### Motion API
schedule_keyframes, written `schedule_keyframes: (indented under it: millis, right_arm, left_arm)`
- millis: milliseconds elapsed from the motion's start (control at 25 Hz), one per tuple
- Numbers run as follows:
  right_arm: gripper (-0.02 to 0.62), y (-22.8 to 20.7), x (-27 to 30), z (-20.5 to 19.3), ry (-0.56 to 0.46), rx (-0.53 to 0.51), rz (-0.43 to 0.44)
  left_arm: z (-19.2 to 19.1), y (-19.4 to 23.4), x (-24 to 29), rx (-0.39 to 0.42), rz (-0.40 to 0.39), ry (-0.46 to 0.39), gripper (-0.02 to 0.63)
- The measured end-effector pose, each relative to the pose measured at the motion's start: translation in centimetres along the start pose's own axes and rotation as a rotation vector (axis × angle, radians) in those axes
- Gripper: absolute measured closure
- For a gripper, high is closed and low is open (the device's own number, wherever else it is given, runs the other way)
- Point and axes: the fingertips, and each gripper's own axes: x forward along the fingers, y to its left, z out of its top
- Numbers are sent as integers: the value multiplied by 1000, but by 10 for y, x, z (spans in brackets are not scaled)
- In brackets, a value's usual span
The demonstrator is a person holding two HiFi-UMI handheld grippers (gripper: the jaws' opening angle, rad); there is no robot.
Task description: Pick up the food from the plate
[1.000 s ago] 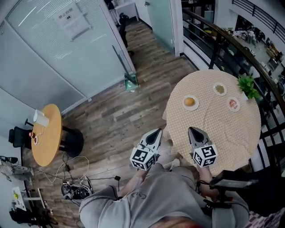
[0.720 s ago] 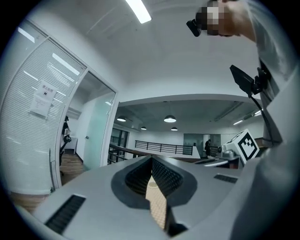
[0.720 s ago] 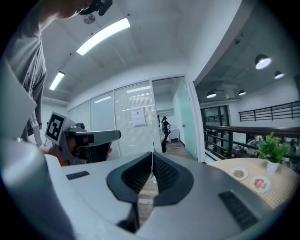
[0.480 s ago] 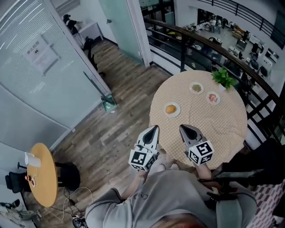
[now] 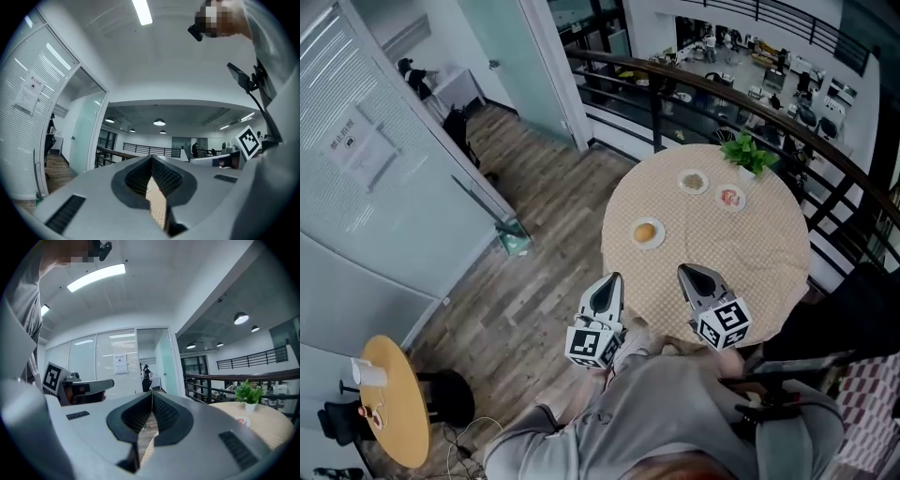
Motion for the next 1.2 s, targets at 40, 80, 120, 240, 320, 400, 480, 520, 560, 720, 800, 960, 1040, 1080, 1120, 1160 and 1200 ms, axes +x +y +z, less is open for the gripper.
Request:
schedule_keyframes:
  millis: [40,80,120,240,320,400,480,520,560,720,800,960,1040,1080,1120,1160,1200]
  right_arm:
    - [580,-2,0,0,0,-1,0]
    - [580,-3,1,0,1,-3,3]
    - [580,-3,1,-1,1,-5,5]
    - [580,-3,1,-4,8,2,1]
    - [580,-4,0,-7,13,8,-1]
    - [580,-4,0,-9,18,10,0]
    - [580,-3,1,-11,24,10,3]
    - [580,-3,1,-12,28,11,4]
    - [580,-3,1,-12,31,12,4]
    - [580,-6,1,-17,44,18,-6]
    - [580,-7,1,-19,51,19,-7]
    - [580,-4,2,-20,63,12,1]
    - [580,-5,3,-22,70,11,2]
    - [580,-6,3,-24,73,10,0]
    - [580,-8,3,-25,76,9,-1]
    - [580,-8,3,-25,78,7,-1]
    - [580,-8,2,-25,80,5,-1]
  left_arm:
    - [2,0,1,14,2,2,597]
    - [3,0,1,24,8,5,597]
    - [3,1,1,27,16,8,597]
    - [2,6,-4,17,44,24,597]
    - [0,9,-6,13,60,36,597]
    - [0,10,-6,23,65,29,597]
    - [2,9,-3,38,63,13,517]
    - [3,7,-1,40,50,11,196]
    - [4,4,1,43,27,11,112]
    - [7,-6,5,131,-9,26,107]
    - [6,-7,7,151,-18,42,107]
    - [2,-2,8,154,-23,62,109]
    - [-2,1,9,158,-24,75,109]
    - [-5,1,10,162,-26,81,109]
    - [-8,2,11,167,-28,88,109]
    - [-10,2,11,172,-29,94,110]
    - [-11,3,11,174,-27,100,110]
